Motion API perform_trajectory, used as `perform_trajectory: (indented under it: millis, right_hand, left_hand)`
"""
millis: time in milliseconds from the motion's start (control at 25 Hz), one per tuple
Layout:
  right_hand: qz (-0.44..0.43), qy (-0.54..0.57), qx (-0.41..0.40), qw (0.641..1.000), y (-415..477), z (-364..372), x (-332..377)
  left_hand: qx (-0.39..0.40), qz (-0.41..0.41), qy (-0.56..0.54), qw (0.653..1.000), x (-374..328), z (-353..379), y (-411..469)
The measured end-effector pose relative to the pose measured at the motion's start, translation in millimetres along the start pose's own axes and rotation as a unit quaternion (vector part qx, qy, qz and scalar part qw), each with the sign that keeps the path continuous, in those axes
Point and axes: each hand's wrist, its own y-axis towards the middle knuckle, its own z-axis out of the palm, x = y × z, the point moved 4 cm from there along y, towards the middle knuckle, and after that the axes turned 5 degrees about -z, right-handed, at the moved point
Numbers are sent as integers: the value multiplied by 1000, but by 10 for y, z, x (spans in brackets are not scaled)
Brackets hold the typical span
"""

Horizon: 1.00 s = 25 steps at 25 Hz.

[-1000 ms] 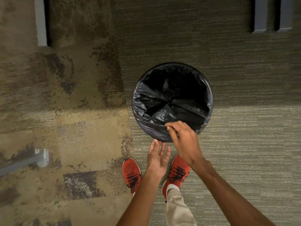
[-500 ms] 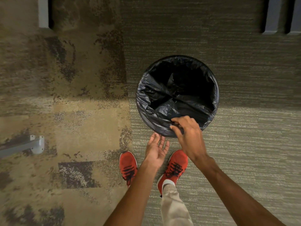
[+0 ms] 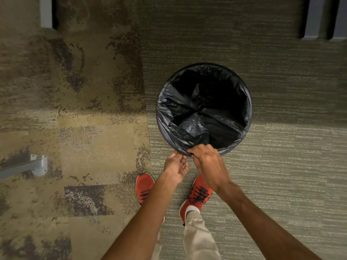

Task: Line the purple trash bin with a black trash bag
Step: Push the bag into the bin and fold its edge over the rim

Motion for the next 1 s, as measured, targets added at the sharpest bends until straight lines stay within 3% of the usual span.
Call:
perform_trajectory:
  millis: [200, 320, 520, 640, 680, 760, 840, 920, 1000]
  right_hand:
    - [49, 45, -36, 997, 85, -186, -104]
    - [75, 36, 30, 996, 133, -202, -192]
    - [14, -13, 130, 991, -65, -66, -152]
    - [38, 26, 117, 992, -9, -198, -267]
    - [42, 33, 67, 996, 49, -292, -313]
    - [55, -7, -26, 998, 185, -482, -405]
    - [81, -61, -49, 994, 338, -564, -521]
    - [87, -108, -13, 990, 533, -540, -632]
    - [88, -149, 68, 983, 717, -400, -735]
  left_hand:
    - [-14, -1, 53, 999, -140, -37, -31]
    - [-23, 0, 67, 997, -167, 6, -57]
    - [-45, 10, 46, 998, -152, 8, -44]
    - [-142, 112, 26, 983, -309, -74, -193]
    - [-200, 210, 23, 957, -419, -103, -279]
    - [-256, 458, 126, 842, -638, -14, -574]
    - [-161, 624, 330, 690, -691, 366, -772]
    - [-64, 649, 557, 515, -613, 834, -697]
    - [-73, 597, 714, 359, -619, 1133, -436]
